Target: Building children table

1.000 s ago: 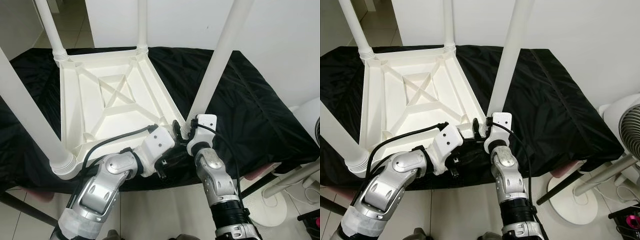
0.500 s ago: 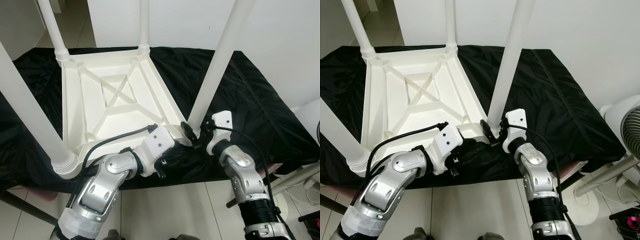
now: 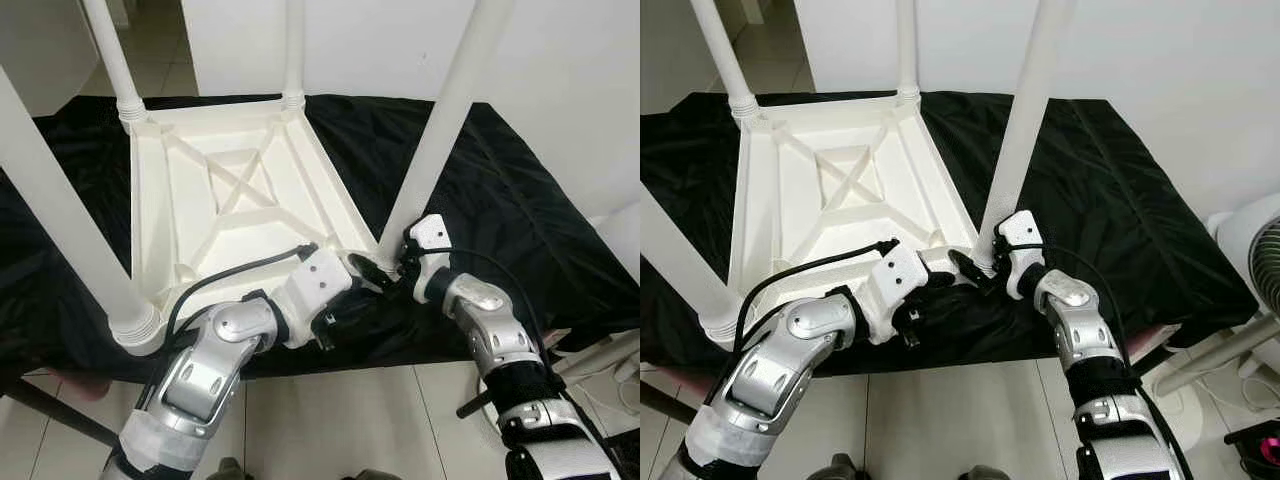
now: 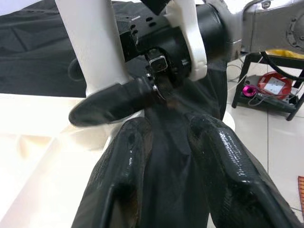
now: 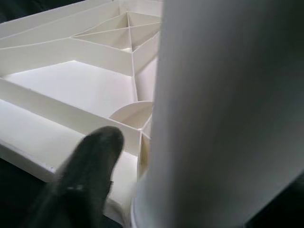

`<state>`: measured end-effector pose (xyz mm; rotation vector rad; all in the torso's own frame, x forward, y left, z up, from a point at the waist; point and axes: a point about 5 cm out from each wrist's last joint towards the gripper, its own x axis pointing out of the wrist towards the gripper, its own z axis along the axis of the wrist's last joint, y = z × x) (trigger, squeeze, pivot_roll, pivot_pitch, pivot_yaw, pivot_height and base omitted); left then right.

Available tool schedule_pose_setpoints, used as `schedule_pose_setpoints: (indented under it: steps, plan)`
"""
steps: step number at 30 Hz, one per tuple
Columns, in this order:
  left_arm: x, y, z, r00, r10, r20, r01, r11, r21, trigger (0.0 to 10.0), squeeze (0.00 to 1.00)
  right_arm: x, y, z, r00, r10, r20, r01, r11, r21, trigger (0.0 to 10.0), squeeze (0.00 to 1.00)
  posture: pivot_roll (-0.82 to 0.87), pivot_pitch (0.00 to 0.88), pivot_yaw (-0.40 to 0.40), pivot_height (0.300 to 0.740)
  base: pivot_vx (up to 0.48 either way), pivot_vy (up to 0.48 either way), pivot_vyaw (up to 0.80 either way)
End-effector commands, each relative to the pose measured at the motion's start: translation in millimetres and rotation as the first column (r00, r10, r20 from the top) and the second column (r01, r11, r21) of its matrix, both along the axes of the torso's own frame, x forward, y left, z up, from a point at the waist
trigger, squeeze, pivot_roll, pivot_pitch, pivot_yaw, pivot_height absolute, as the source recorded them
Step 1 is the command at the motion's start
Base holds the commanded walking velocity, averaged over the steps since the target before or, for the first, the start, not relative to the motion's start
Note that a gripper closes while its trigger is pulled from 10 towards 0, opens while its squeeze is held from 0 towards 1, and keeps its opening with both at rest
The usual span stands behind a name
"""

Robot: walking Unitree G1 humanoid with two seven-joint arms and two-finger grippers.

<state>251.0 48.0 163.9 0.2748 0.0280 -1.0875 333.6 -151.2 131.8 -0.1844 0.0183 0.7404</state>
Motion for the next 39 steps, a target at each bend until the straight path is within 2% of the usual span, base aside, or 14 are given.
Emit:
schedule_pose_setpoints:
  steps: [1, 2, 10, 11, 12, 13, 19, 22, 24, 25, 28, 33, 35, 39]
  plan:
    - [3.9, 0.8, 0, 0.998, 0.06, -0.001, -0.06, 0.998, -0.007, 10.0, 0.0, -0.1, 0.0, -6, 0.999, 0.023, -0.025, -0.024, 0.999, -0.03, 0.9, 0.0, -0.07, 0.003, -0.022, 0.74, 0.0, 0.0, 0.0]
    - [4.0, 1.1, 0, 0.998, 0.065, -0.001, -0.065, 0.998, -0.008, 10.0, 0.0, -0.2, -1.6, -8, 0.999, 0.023, -0.032, -0.024, 0.999, -0.036, 0.0, 0.0, -0.07, 0.006, -0.025, 0.74, 0.0, 0.0, 0.0]
    - [3.8, 2.8, -1, 0.997, 0.078, -0.006, -0.078, 0.997, -0.011, 10.0, 0.0, -1.3, -7.4, -13, 0.999, 0.01, -0.048, -0.011, 0.999, -0.04, 0.0, 0.0, -0.06, 0.013, -0.031, 0.74, 0.0, 0.0, 0.0]
    - [3.3, 2.8, -1, 0.997, 0.079, -0.006, -0.079, 0.997, -0.011, 10.0, 0.0, -2.0, -8.2, -15, 0.998, 0.004, -0.055, -0.006, 0.999, -0.038, 4.2, 0.0, -0.07, 0.016, -0.031, 0.74, 0.0, 0.0, 0.0]
    - [3.3, 2.8, -1, 0.997, 0.079, -0.006, -0.079, 0.997, -0.011, 10.0, 0.0, -2.0, -8.2, -15, 0.998, 0.004, -0.055, -0.006, 0.999, -0.038, 4.2, 0.0, -0.07, 0.016, -0.031, 0.74, 0.0, 0.0, 0.0]
    - [3.0, 2.7, -1, 0.997, 0.08, -0.007, -0.08, 0.997, -0.011, 10.0, 0.0, -3.1, -8.3, -16, 0.997, -0.011, -0.072, 0.009, 1.0, -0.021, 10.0, 0.0, -0.07, 0.018, -0.032, 0.74, 0.0, 0.0, 0.0]
    - [2.9, 2.8, -1, 0.997, 0.078, -0.008, -0.079, 0.997, -0.011, 10.0, 0.0, -1.9, -6.5, -21, 0.993, -0.066, -0.098, 0.066, 0.998, -0.009, 10.0, 0.0, -0.07, 0.019, -0.032, 0.74, 0.0, 0.0, 0.0]
    - [3.0, 3.5, -1, 0.997, 0.079, -0.008, -0.079, 0.997, -0.01, 10.0, 0.0, -1.4, -3.3, -22, 0.986, -0.14, -0.094, 0.14, 0.99, -0.011, 10.0, 0.0, -0.07, 0.018, -0.035, 0.74, 0.0, 0.0, 0.0]
    - [3.8, 4.0, -2, 0.996, 0.083, -0.008, -0.084, 0.996, -0.008, 10.0, 0.0, -2.8, 1.8, -23, 0.957, -0.272, -0.1, 0.276, 0.961, 0.021, 10.0, 0.0, -0.07, 0.014, -0.035, 0.74, 0.0, 0.0, 0.0]
    - [3.8, 4.0, -2, 0.996, 0.083, -0.008, -0.084, 0.996, -0.008, 10.0, 0.0, -2.8, 1.8, -23, 0.957, -0.272, -0.1, 0.276, 0.961, 0.021, 10.0, 0.0, -0.07, 0.014, -0.035, 0.74, 0.0, 0.0, 0.0]
    - [3.7, 3.2, -2, 0.997, 0.082, -0.007, -0.082, 0.997, -0.008, 10.0, 0.0, -10.8, 14.6, -29, 0.904, -0.411, -0.117, 0.421, 0.904, 0.079, 10.0, 0.0, -0.07, 0.011, -0.031, 0.74, 0.0, 0.0, 0.0]
    - [3.7, 3.5, -2, 0.997, 0.08, -0.004, -0.08, 0.997, -0.005, 10.0, 0.0, -15.9, 21.1, -34, 0.867, -0.48, -0.134, 0.493, 0.866, 0.087, 10.0, 0.0, -0.07, 0.009, -0.029, 0.74, 0.0, 0.0, 0.0]
    - [4.7, 4.4, -2, 0.997, 0.08, -0.002, -0.08, 0.997, -0.001, 10.0, 0.0, -22.8, 35.3, -37, 0.821, -0.551, -0.149, 0.567, 0.817, 0.106, 10.0, 0.0, -0.07, 0.01, -0.029, 0.74, 0.0, 0.0, 0.0]
    - [4.9, 4.6, -2, 0.997, 0.08, -0.002, -0.08, 0.997, 0.0, 10.0, 0.0, -25.4, 41.4, -37, 0.805, -0.574, -0.153, 0.591, 0.799, 0.112, 10.0, 0.0, -0.07, 0.01, -0.031, 0.74, 0.0, 0.0, 0.0]
